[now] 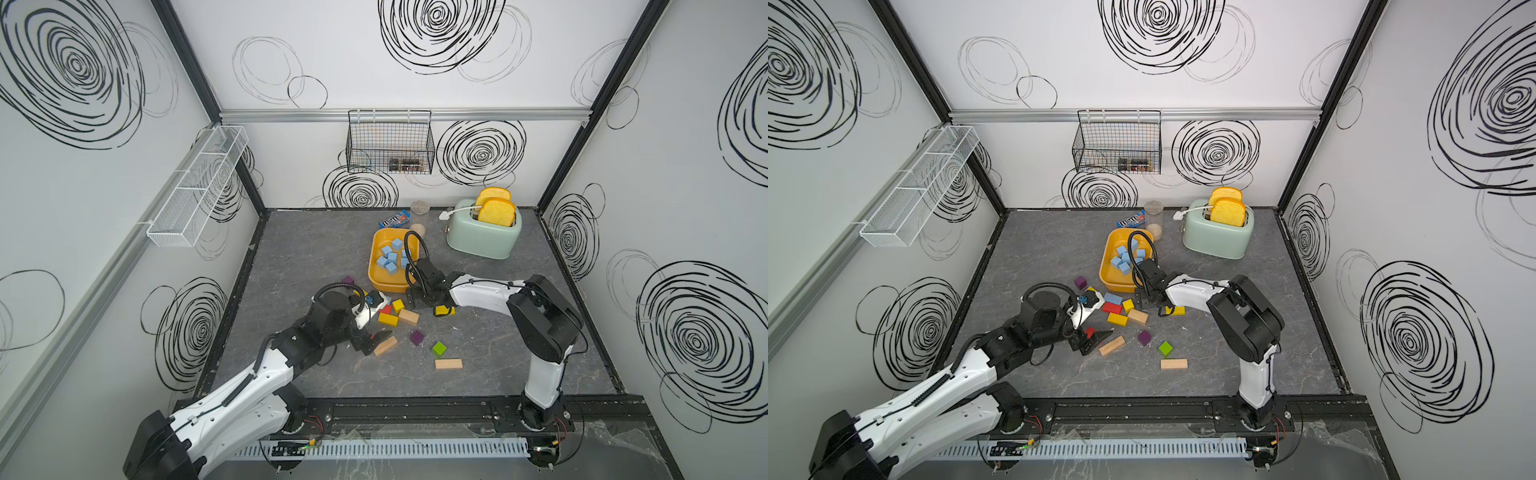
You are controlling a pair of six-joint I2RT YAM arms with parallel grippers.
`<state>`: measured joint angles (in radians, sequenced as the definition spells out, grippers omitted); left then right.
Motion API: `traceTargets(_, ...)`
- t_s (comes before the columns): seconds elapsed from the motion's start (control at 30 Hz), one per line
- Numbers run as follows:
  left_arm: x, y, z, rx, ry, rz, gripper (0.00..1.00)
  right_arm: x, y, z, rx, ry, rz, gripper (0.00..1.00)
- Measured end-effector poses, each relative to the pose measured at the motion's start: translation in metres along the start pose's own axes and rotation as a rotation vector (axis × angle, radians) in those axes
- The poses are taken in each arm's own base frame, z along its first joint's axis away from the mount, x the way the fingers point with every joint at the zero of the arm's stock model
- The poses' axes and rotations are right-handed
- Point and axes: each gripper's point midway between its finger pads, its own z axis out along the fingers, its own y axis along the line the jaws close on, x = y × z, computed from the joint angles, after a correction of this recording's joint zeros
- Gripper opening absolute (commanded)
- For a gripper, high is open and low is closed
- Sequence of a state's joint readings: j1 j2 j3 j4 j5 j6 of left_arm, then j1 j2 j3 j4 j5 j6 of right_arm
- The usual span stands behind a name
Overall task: Pick out the blue building blocks
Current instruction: Pick up the building block from the center of the board.
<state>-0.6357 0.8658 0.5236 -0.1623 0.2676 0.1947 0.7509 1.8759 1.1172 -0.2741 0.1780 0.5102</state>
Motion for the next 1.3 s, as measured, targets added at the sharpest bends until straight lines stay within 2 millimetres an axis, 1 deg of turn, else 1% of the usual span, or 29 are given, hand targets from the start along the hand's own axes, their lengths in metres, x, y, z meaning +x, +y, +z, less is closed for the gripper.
traceTargets(0.07, -0.0001, 0.0, 0.0, 0.0, 0.0, 0.0, 0.96, 0.0006, -0.0015, 0.0001, 0.007, 0.002, -0.002, 0.79)
traceTargets(0.17, 0.0, 0.0, 0.0, 0.0, 0.0, 0.0, 0.96, 0.001, -0.0038, 0.0005, 0.014, 0.002, -0.003, 0.78)
traceTargets(0.33, -0.0002, 0.0001, 0.0, 0.0, 0.0, 0.0, 0.96, 0.0023, -0.0064, 0.0003, 0.017, 0.001, -0.01, 0.83)
traceTargets(0.43, 0.0003, 0.0002, 0.0003, 0.0, 0.002, 0.0, 0.96, 0.0038, -0.0077, -0.0004, 0.019, 0.003, -0.013, 0.82)
traceTargets(0.57, 0.0011, 0.0006, 0.0009, -0.003, 0.005, -0.002, 0.96, 0.0048, -0.0084, -0.0004, 0.019, 0.004, -0.014, 0.77)
traceTargets(0.7, 0.0015, 0.0008, 0.0013, -0.003, 0.007, -0.002, 0.96, 0.0074, -0.0093, -0.0017, 0.015, 0.009, -0.013, 0.7)
traceTargets(1.03, 0.0026, 0.0015, 0.0022, -0.006, 0.012, -0.003, 0.96, 0.0086, -0.0082, -0.003, 0.0, 0.014, -0.013, 0.59)
traceTargets(1.2, 0.0035, 0.0016, 0.003, -0.005, 0.016, -0.004, 0.96, 0.0082, -0.0083, -0.0037, -0.003, 0.013, -0.012, 0.51)
traceTargets(1.3, 0.0031, 0.0022, 0.003, -0.007, 0.015, -0.005, 0.96, 0.0099, -0.0094, -0.0057, -0.008, 0.014, -0.01, 0.43)
